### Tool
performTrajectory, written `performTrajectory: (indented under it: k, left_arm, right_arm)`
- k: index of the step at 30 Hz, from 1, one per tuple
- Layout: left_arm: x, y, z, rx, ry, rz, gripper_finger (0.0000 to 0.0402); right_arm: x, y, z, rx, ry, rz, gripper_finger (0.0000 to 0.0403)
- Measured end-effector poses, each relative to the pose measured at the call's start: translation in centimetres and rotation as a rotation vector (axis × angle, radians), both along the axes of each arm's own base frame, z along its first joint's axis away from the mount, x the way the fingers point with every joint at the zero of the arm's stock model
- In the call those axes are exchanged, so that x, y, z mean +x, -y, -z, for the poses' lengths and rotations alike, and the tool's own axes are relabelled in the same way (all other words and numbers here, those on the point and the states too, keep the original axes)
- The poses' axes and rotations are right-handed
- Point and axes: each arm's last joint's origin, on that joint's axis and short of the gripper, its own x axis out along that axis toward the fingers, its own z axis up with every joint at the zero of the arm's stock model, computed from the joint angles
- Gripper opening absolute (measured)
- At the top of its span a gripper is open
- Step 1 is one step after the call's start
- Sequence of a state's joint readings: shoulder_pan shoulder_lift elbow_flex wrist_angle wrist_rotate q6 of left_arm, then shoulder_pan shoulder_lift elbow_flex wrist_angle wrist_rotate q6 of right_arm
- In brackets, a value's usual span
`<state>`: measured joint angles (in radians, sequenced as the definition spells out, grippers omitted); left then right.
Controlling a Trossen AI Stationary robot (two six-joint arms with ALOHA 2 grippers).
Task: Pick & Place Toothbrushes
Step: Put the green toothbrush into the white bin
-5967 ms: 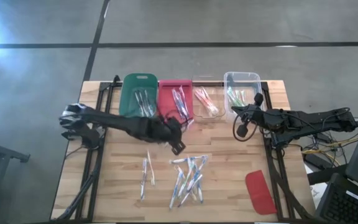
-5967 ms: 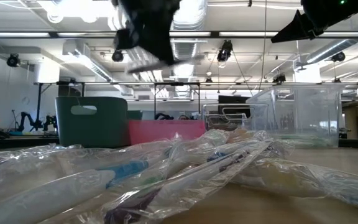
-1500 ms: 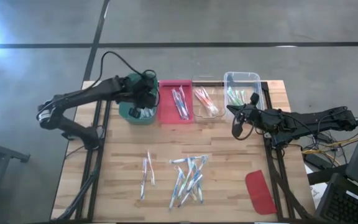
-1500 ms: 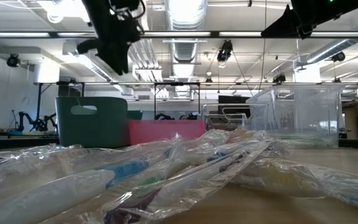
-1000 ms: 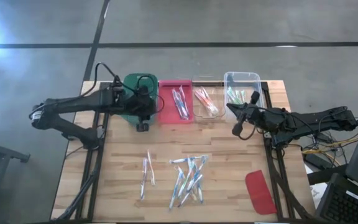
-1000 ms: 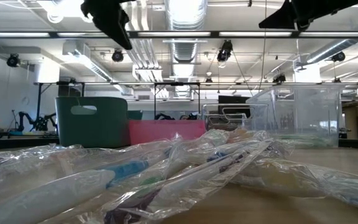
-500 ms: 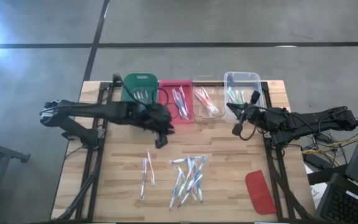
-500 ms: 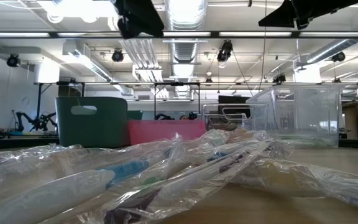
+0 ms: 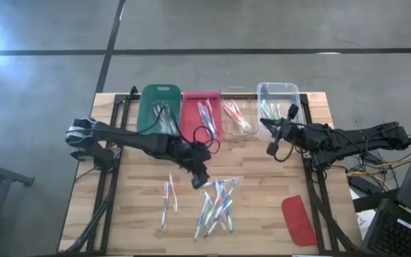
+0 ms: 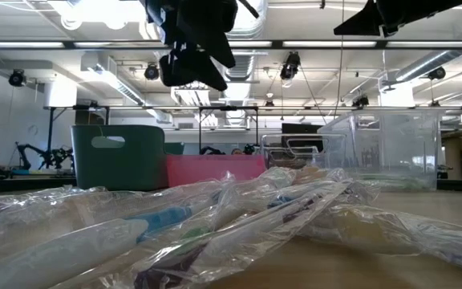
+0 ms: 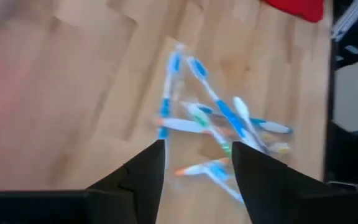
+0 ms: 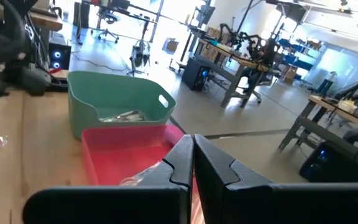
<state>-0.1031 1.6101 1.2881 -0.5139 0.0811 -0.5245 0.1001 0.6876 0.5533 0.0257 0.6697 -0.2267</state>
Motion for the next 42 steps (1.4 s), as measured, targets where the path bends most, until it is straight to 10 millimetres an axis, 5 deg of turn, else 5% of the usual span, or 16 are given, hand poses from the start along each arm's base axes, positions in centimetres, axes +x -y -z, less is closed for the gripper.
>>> performTrajectory:
  k: [25, 42]
  left_arm:
    - [4.4, 6.3, 6.6, -0.305, -0.046, -0.074, 0.0191]
    - [5.7, 6.8, 11.9, -0.309, -0.156, -0.125, 0.0191]
  right_arm:
    - [-0.2, 0.0, 0.4, 0.002, -0.044, 0.004, 0.0008]
    - [-0.2, 0.0, 0.7, 0.004, -0.069, 0.005, 0.0008]
